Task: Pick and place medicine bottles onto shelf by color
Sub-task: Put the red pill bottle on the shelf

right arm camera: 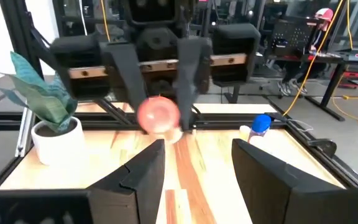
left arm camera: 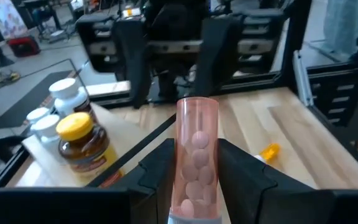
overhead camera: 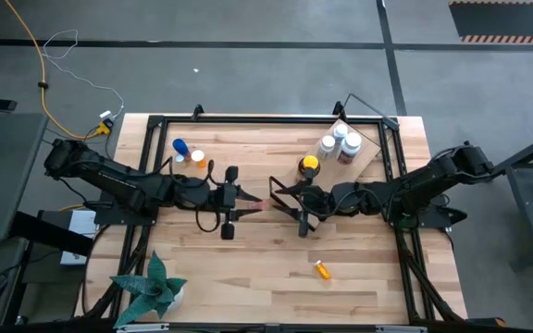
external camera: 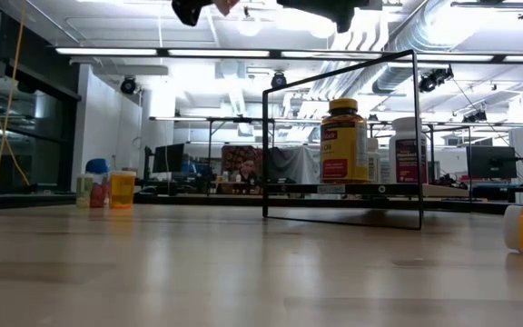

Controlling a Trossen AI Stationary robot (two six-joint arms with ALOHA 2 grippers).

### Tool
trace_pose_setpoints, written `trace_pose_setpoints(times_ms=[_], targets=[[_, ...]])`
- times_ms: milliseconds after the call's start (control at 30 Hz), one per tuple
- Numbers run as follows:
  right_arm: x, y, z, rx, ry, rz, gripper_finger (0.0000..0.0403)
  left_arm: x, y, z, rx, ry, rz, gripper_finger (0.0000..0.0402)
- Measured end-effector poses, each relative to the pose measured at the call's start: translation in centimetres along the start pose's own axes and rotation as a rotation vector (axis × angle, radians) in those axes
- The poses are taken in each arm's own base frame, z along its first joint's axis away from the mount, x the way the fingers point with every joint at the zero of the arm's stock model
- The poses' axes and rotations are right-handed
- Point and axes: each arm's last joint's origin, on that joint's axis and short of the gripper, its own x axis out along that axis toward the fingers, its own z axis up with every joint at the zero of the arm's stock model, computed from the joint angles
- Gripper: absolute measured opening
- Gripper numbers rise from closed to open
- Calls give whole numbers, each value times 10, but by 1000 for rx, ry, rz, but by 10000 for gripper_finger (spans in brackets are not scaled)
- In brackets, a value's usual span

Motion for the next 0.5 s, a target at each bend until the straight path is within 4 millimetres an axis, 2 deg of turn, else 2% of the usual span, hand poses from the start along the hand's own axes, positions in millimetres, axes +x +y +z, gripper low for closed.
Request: trace_pose_setpoints(times_ms=[300, 500], targets=[[0, -1, 6, 27, -64, 2, 177, -2, -2, 11, -39, -122, 23, 101], [4, 2, 9, 45, -125, 52, 177, -9, 2, -13, -140, -377, 84, 101]])
